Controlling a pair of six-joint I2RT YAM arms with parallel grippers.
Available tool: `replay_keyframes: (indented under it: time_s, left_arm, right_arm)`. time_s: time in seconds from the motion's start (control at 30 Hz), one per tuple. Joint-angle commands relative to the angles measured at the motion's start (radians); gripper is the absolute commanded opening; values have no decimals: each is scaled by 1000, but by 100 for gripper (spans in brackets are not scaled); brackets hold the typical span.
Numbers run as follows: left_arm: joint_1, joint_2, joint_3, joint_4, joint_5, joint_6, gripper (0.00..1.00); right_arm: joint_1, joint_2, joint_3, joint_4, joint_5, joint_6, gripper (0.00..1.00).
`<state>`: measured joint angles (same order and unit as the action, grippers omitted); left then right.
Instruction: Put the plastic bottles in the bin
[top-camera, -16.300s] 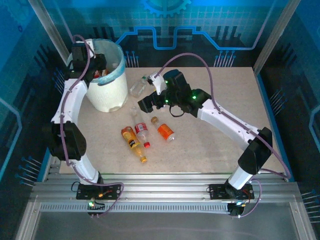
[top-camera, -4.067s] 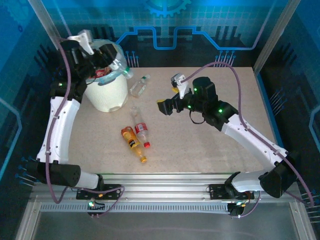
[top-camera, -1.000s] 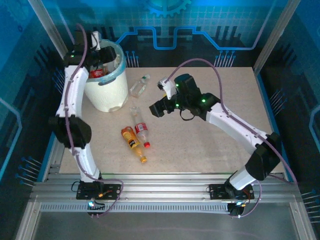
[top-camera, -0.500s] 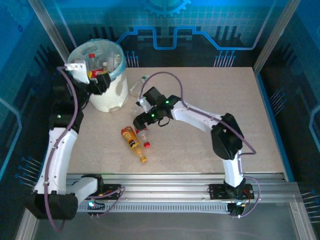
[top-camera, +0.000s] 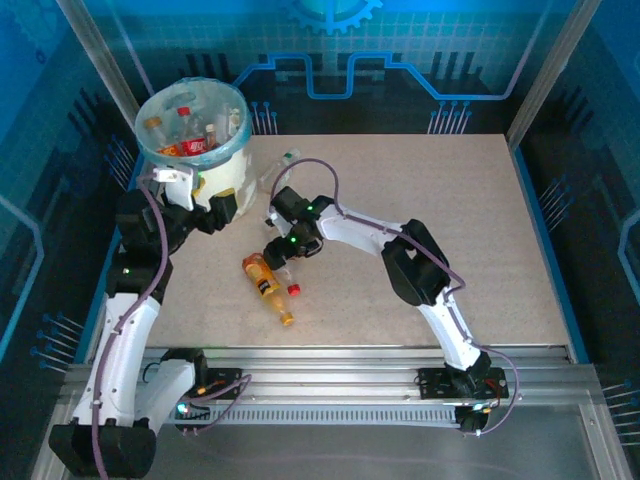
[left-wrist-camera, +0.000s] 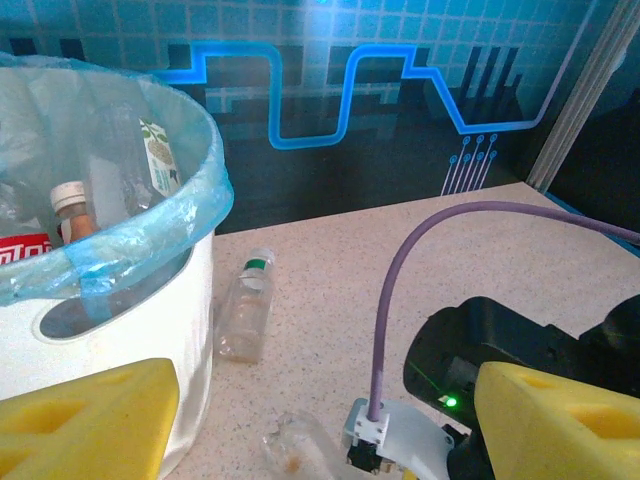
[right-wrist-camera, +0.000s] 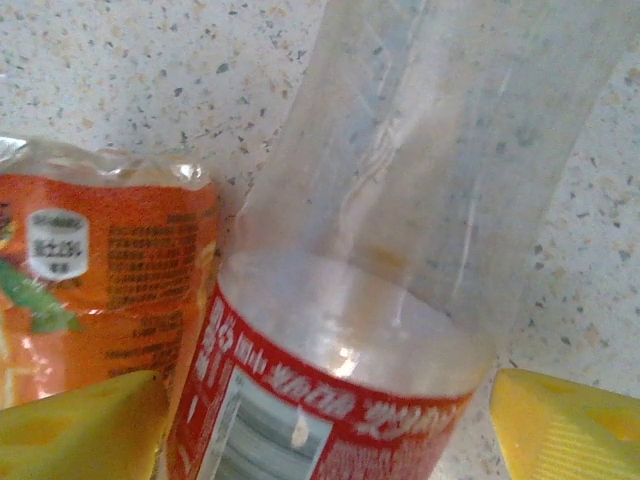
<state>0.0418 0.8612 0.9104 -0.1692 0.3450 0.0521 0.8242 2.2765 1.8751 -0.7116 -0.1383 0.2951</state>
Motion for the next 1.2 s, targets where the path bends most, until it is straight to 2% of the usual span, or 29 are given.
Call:
replay_keyframes:
  time_s: [0.0,0.3,0.5,0.7,0.83,1.0,1.17]
  left_arm:
    - [-6,6,-16,36,-12,0,79]
    - [-5,48,4,67,-23,-28,79]
    - [-6,88,69,39,-37,-105,79]
    - [-8,178,229,-118,-68,-246,79]
    - [-22,254,335,-197,46,-357,77]
    - [-119,355,487,-319,101,-373,77]
    - [-224,412,554,-321,136,-364,78]
  right_arm:
    - [-6,37,47,-72,-9,-5,82]
    - [-34,2,-6,-61,9,-3,64]
    - [-59,-87,-85,-12,31,7,60]
    - [-83,-235,-206,96,35,18,58]
    - [-89,-328,-282,175,36,24,57]
    - [-89,-488,-444,363,27,30,57]
    - [-86,-631,-579,512,50,33,56]
